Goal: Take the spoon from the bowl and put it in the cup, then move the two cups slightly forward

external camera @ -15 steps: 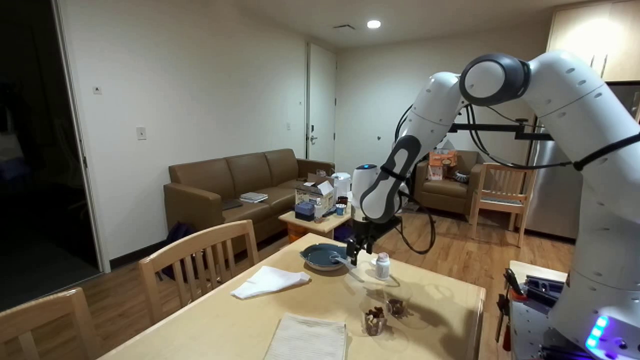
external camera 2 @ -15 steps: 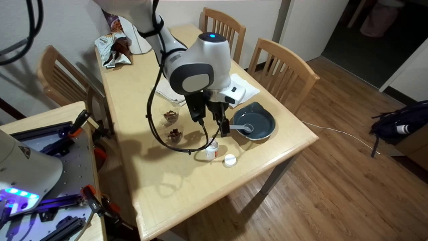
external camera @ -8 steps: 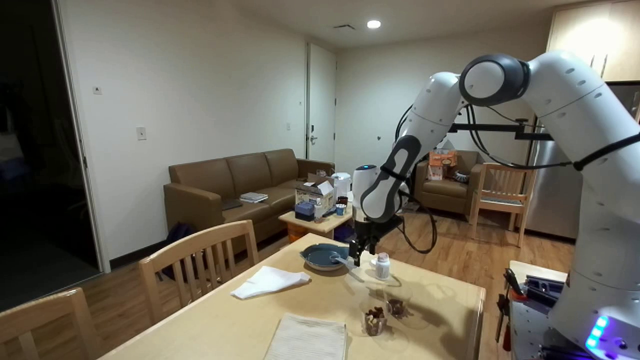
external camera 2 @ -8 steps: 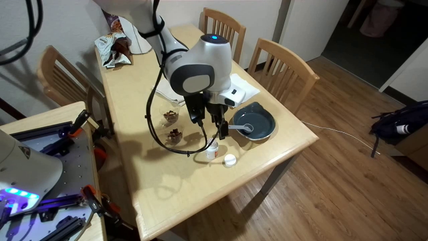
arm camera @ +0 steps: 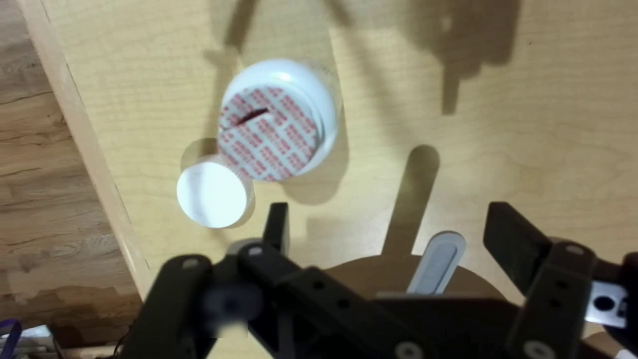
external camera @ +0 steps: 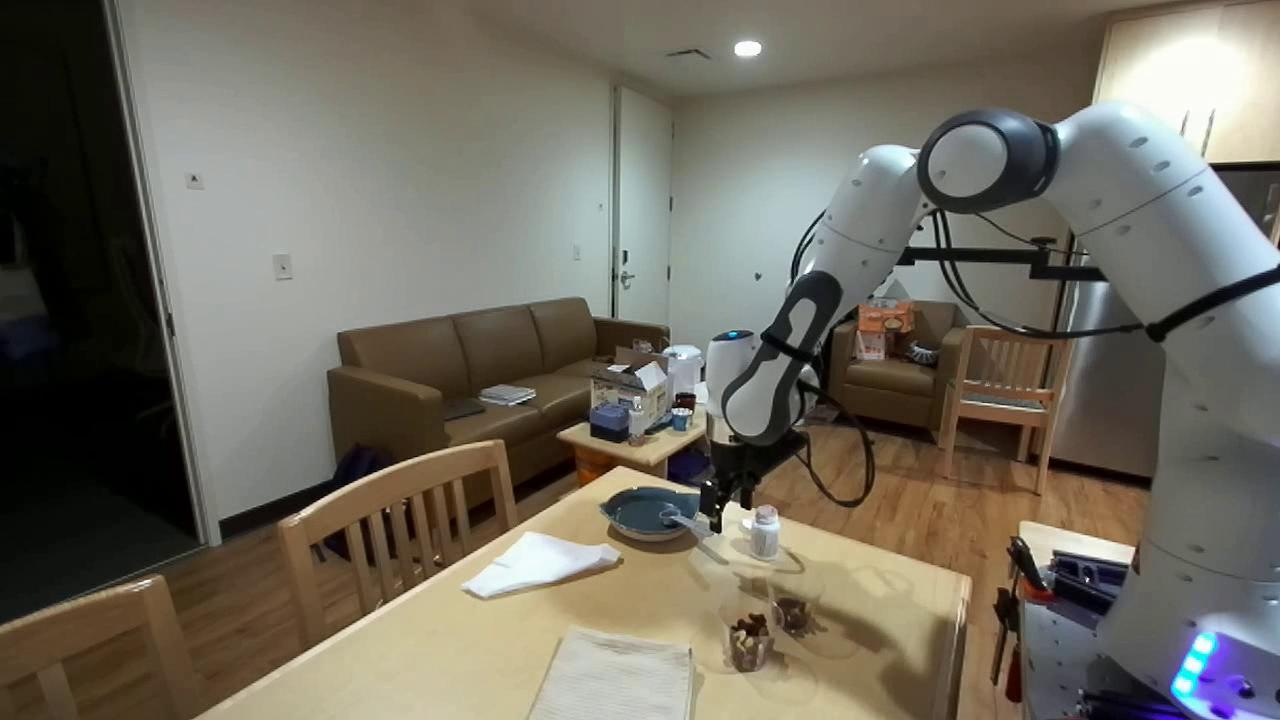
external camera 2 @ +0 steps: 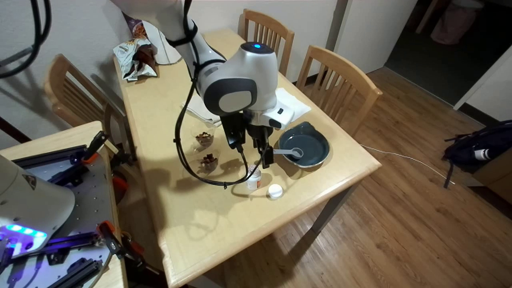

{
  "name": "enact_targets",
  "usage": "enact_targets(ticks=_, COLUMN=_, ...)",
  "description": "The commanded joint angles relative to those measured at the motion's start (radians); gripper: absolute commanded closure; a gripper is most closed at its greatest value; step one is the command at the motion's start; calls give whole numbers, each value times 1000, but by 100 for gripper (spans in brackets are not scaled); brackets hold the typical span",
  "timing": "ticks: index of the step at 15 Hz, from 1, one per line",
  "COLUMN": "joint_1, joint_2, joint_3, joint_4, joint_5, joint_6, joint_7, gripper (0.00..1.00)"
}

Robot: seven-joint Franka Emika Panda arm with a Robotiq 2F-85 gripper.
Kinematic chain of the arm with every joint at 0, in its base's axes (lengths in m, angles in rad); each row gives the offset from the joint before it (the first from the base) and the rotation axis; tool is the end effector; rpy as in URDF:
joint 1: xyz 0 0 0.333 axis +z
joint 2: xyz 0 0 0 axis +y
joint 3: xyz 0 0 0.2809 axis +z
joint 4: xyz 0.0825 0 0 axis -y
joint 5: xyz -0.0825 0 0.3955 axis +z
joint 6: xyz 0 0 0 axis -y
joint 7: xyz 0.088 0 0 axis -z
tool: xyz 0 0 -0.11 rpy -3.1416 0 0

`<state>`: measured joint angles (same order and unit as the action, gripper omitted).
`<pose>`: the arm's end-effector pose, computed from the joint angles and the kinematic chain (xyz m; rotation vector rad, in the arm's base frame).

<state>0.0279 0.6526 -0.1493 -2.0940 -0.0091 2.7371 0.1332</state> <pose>0.5484 -0.0740 0.0660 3.0297 -0.3286 -0.0038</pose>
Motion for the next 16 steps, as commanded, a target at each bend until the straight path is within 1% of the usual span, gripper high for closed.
enact_targets(ticks=1, joint_1=-25, joint_2=32, joint_3=13, joint_4=48, joint_5=-34, joint_6=-53, joint_7=-58, gripper=0)
enact_targets(ticks=4, joint_1=-2, joint_2=79, joint_3=16, joint_4=111, joint_5=-60, joint_6=-95, joint_7=-72, gripper=0)
enact_targets(ticks=8, joint_1=31, joint_2=145, joint_3=44, joint_4=206, joint_5=-92, joint_6=-136, joint_7=-73, gripper=0)
enact_targets(ticks=9, joint_1=40, joint_2=162, joint_3=50, joint_4=233, joint_5=-95, joint_6=-148, joint_7=-69, gripper=25)
enact_targets(ticks=10, joint_1=52, joint_2=174, joint_3=49, joint_4=256, joint_5=-98, joint_6=-172, joint_7=-61, gripper=26)
enact_targets(ticks=11, joint_1=64, joint_2=185, joint_3=46, joint_4=276, joint_5=-102, joint_6=-176, joint_7=-55, gripper=32)
enact_targets(ticks=16, joint_1=66, joint_2=231, joint_3=52, joint_4=328, joint_5=-88, joint_6=-178, joint_7=-57, gripper=67)
